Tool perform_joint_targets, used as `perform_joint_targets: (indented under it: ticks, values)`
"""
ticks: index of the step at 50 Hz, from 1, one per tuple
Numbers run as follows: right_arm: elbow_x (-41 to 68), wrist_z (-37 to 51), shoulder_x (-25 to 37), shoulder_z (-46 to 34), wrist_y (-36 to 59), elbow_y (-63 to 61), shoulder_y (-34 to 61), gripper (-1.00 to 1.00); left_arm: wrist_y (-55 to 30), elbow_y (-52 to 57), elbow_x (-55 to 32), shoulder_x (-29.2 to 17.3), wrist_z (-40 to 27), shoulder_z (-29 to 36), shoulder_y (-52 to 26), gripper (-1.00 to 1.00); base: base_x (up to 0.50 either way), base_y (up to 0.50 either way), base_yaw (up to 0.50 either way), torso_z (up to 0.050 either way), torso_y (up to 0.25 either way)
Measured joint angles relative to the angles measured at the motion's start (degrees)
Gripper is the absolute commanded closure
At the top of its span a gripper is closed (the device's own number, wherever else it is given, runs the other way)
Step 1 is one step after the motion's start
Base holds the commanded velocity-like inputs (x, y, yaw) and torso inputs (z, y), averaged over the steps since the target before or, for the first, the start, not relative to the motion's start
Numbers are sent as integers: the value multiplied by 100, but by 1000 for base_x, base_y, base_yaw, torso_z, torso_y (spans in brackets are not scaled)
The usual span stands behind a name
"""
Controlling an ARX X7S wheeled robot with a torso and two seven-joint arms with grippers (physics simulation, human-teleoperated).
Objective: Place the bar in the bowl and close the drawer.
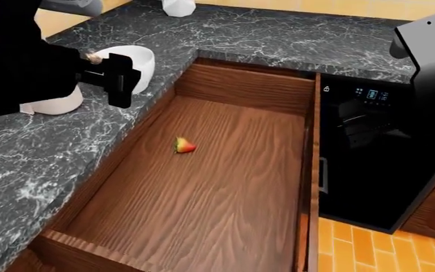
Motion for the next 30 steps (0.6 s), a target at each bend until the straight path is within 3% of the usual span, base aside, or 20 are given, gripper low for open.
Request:
perform_joint_targets:
  ticks: [5, 22, 30]
  values:
    - [27, 48, -10, -24, -8, 37, 15, -100, 11, -3, 12, -10, 2, 16, -1, -100, 404, -329, 0, 0, 0]
    - [-8, 108, 11, -66, -106, 58, -28, -100, 63, -11, 65, -24, 40, 81, 10, -100, 0, 0, 0, 0, 1]
    - [139, 72, 300, 2, -263, 46, -209, -100, 86, -14, 63, -32, 58, 102, 19, -100, 0, 0, 0, 0, 0]
